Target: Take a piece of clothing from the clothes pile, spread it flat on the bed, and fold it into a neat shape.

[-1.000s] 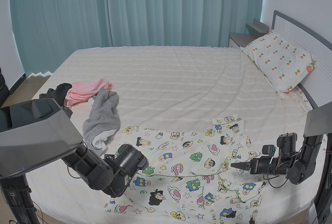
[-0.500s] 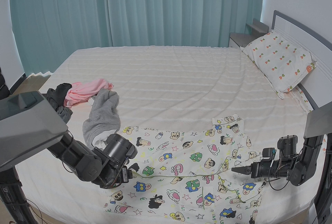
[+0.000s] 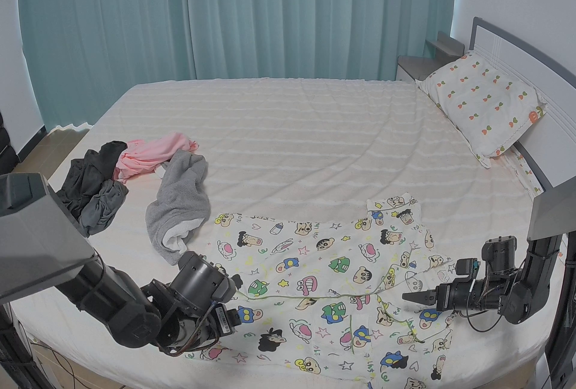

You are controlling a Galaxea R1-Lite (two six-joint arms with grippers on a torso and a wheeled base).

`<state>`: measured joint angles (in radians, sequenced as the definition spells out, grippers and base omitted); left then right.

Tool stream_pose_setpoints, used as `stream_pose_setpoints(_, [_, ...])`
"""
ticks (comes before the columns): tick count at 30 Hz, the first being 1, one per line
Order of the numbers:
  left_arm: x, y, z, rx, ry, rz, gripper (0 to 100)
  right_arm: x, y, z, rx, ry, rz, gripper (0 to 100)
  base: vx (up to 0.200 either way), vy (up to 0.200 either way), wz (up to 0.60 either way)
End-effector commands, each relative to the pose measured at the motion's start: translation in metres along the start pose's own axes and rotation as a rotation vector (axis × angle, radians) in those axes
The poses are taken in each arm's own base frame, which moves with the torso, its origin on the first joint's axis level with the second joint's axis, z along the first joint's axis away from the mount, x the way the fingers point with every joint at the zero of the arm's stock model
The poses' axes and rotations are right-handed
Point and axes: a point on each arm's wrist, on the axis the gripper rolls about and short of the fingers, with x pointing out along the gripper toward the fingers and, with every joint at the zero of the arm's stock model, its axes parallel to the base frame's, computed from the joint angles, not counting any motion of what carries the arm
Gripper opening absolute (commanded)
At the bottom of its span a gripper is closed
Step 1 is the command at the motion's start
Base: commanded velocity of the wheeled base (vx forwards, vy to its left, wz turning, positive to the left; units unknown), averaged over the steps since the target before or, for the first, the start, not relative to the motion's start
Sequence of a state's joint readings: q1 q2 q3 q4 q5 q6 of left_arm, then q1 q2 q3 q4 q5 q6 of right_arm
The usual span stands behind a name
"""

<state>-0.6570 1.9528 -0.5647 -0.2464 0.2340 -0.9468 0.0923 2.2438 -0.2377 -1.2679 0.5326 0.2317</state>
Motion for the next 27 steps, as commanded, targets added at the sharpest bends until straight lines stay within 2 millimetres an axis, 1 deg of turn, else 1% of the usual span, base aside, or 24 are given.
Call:
stream_pose_setpoints(1, [0.001,0.010,-0.009,-0.012,0.028,0.031,100,-0.001,0.001,0.001,-0.004,-0.005,-0.001,100,-0.200,0.000,0.00])
stream_pose_setpoints(7, [0.002,0.015,-0.014,-0.085,0.042,0.054,100,-0.003,0.001,-0.003,-0.030,0.010,-0.007,100,-0.200,0.000,0.00])
stream_pose_setpoints(9, [0.004,0.017,-0.015,-0.105,0.045,0.067,100,-0.003,0.001,-0.005,-0.038,0.015,-0.011,100,0.000,0.000,0.00])
stream_pose_setpoints(12, [0.018,0.017,-0.014,-0.174,0.037,0.117,100,-0.003,0.000,-0.005,-0.040,0.016,-0.013,100,0.000,0.000,0.00])
stream_pose_setpoints(15, [0.042,0.015,-0.015,-0.209,0.008,0.197,100,-0.003,0.000,-0.005,-0.039,0.017,-0.013,100,0.000,0.000,0.00])
stream_pose_setpoints(17, [0.053,0.012,-0.013,-0.209,-0.026,0.221,100,-0.003,0.000,-0.006,-0.039,0.019,-0.013,100,0.000,0.000,0.00])
stream_pose_setpoints(19, [0.068,0.010,-0.008,-0.220,-0.092,0.236,100,-0.003,0.000,-0.006,-0.041,0.019,-0.013,100,0.000,0.000,0.00])
stream_pose_setpoints(22, [0.076,0.008,-0.003,-0.222,-0.113,0.227,100,-0.003,0.000,-0.006,-0.044,0.019,-0.012,100,0.000,0.000,0.00])
stream_pose_setpoints(25, [0.082,0.006,0.010,-0.218,-0.133,0.221,100,-0.002,0.000,-0.006,-0.046,0.021,-0.011,100,0.000,0.000,0.00])
stream_pose_setpoints(27, [0.083,0.004,0.015,-0.226,-0.141,0.214,100,-0.002,0.000,-0.006,-0.046,0.021,-0.011,100,0.000,0.000,0.00])
